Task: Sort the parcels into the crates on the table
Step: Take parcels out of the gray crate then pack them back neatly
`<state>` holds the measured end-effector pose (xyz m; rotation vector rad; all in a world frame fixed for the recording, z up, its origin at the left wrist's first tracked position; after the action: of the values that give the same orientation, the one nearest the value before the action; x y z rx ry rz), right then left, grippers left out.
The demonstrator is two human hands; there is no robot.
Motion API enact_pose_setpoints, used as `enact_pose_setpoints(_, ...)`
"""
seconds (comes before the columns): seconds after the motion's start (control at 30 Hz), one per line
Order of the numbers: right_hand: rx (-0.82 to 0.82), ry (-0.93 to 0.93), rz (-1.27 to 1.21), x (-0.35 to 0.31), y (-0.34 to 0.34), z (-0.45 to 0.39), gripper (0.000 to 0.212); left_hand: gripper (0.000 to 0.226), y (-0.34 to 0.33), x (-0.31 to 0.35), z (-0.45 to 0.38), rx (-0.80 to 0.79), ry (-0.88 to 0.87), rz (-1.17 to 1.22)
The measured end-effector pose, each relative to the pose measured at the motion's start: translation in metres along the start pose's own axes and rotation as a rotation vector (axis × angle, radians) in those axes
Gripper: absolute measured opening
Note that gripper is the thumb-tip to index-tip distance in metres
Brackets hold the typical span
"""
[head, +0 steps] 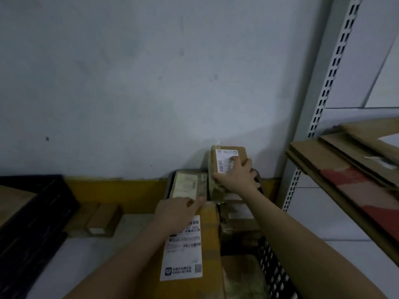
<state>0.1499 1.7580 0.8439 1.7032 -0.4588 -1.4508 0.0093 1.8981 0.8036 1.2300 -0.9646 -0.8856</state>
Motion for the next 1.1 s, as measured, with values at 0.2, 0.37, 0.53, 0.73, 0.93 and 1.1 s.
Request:
enact_pose_setpoints(0.2,0.016,-0.010,0.237,0.009,-0.042,-0.005,0.098,0.054,0.000,0.002,-0.004,0.097,0.012,0.008)
enact_pose_setpoints(0.37,-0.056,-0.025,0.283,0.020,-0.045,-0.008,0.102,0.060,-0.005,0.002,-0.005,0.114,0.050,0.072)
enact_pose_setpoints(0.53,-0.180,-0.023,0.387,0.009,-0.036,-0.012,0.104,0.062,-0.005,0.003,-0.006,0.082,0.098,0.154)
enact_pose_setpoints(0.73,0.038,0.216,0.489,-0.052,-0.013,-0.010,0.075,0.036,0.030,-0.035,-0.020,0.204,0.123,0.754)
enact_pose_setpoints(0.93,-0.111,0.454,0.131,-0.176,-0.077,-0.010,0.040,0.032,0.033,-0.175,-0.026,0.300,0.303,0.799)
enact_pose_setpoints(1.1,-0.388,0.447,0.109,-0.245,-0.204,-0.014,0.029,0.038,-0.024,-0.315,-0.010,0.177,0.511,0.723)
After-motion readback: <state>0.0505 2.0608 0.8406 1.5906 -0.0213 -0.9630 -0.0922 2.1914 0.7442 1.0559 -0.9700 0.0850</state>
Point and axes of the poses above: each hand's wrist, its own z-axis away from the middle knuckle, its own y-axis out of the back of the hand, x = y × z, the point moved 2 cm from there along -z, towards the middle knuckle, and after that the axes turned 4 degrees about y, right-handed, at the moved point
